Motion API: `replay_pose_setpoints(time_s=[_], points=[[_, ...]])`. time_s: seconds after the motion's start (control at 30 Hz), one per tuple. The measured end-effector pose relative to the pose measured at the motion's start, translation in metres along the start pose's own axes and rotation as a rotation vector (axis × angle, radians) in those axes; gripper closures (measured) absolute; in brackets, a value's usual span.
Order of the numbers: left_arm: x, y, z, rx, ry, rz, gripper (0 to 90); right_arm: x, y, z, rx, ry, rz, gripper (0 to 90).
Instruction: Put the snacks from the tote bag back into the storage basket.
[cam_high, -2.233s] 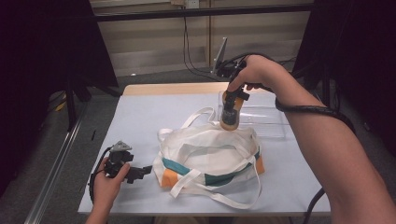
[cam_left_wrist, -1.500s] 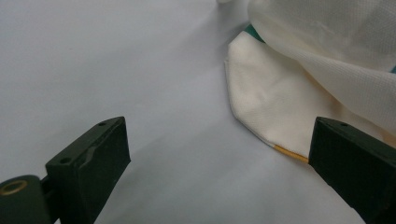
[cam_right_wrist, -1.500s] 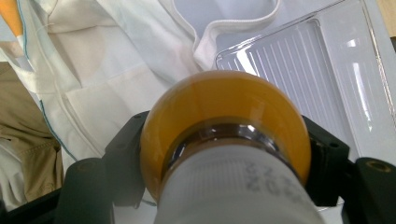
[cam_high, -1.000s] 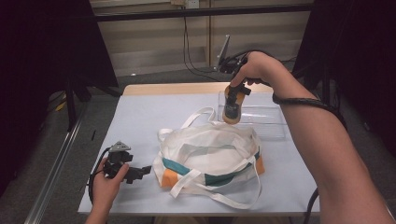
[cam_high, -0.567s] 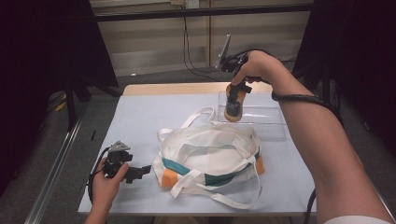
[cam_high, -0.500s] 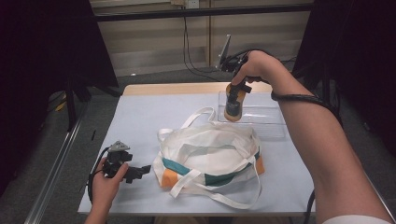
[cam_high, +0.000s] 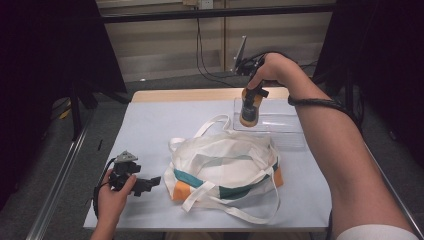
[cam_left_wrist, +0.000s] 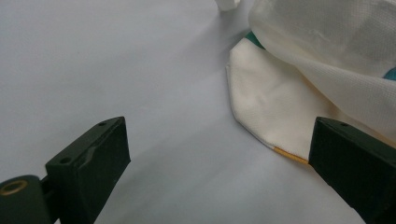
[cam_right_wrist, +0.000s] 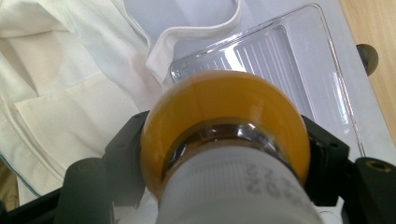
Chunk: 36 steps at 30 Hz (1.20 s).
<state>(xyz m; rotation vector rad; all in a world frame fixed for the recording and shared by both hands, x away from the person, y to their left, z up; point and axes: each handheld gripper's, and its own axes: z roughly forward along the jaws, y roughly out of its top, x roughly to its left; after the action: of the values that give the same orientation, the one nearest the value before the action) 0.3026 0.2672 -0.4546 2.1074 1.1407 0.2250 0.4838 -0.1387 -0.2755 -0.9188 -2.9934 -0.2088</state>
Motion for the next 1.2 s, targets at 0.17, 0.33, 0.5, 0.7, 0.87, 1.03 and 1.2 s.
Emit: replay_pose_setpoints(time_s=[0.17, 0.33, 0.5, 0.7, 0.87, 1.03, 1.2], points=[[-0.001, 0.000, 0.001, 0.001, -0.003, 0.004, 5.0, -0.002, 0.001, 0.004, 0.012, -0.001, -0.003, 30.3], [0.000, 0.000, 0.001, 0.008, -0.005, 0.000, 5.0, -0.005, 0.003, 0.007, 0.011, 0.001, -0.006, 30.3], [0.000, 0.001, 0.002, 0.003, -0.006, 0.004, 5.0, -0.007, 0.005, 0.013, 0.003, 0.003, -0.002, 30.3], [0.001, 0.000, 0.002, -0.001, -0.003, -0.005, 5.0, -0.011, 0.007, 0.017, 0.001, 0.006, 0.000, 30.3], [0.001, 0.000, 0.002, 0.005, -0.010, -0.002, 5.0, -0.012, 0.007, 0.020, 0.012, 0.001, -0.008, 30.3], [0.002, 0.000, 0.000, 0.013, -0.008, 0.008, 5.0, -0.012, 0.009, 0.022, 0.013, -0.001, -0.011, 30.3], [0.000, 0.000, 0.001, 0.002, -0.010, 0.001, 5.0, -0.012, 0.011, 0.024, 0.015, -0.005, -0.022, 30.3]])
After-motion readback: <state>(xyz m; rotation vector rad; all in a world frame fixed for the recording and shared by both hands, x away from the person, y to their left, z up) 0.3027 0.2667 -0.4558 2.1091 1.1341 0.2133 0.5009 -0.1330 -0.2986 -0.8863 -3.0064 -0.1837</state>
